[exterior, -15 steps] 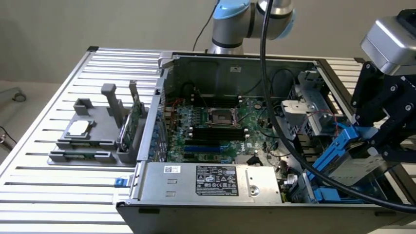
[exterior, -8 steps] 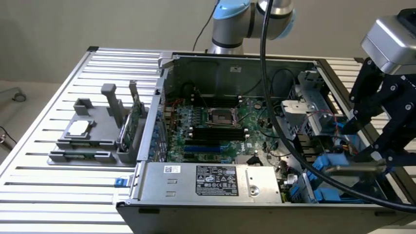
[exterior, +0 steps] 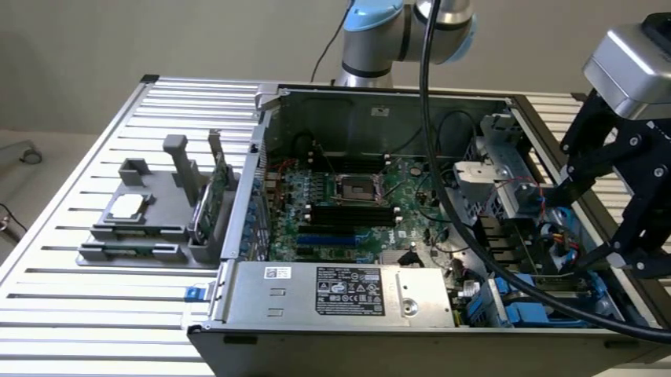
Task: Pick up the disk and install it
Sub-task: 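Insert the disk into the insertion slot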
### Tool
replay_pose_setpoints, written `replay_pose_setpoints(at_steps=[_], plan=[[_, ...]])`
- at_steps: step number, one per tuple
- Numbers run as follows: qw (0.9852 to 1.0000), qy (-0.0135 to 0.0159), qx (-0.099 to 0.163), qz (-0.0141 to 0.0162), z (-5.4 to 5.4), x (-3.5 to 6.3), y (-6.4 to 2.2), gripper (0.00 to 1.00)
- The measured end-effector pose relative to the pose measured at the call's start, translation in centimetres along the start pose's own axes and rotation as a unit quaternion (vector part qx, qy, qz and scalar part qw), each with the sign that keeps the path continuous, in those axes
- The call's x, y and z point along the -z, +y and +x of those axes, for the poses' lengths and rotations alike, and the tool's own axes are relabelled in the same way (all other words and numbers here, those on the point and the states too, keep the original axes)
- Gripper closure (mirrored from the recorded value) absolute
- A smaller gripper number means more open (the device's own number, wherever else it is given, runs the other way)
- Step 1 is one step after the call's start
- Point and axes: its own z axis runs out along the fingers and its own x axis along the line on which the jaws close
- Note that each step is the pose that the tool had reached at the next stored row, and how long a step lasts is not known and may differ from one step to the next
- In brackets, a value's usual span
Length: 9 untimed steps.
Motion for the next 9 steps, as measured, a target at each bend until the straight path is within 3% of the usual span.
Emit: replay_pose_setpoints(at_steps=[9], plan=[[1.0000,-0.0001,0.000,-0.0002,-0.07,0.40,0.51,0.35]])
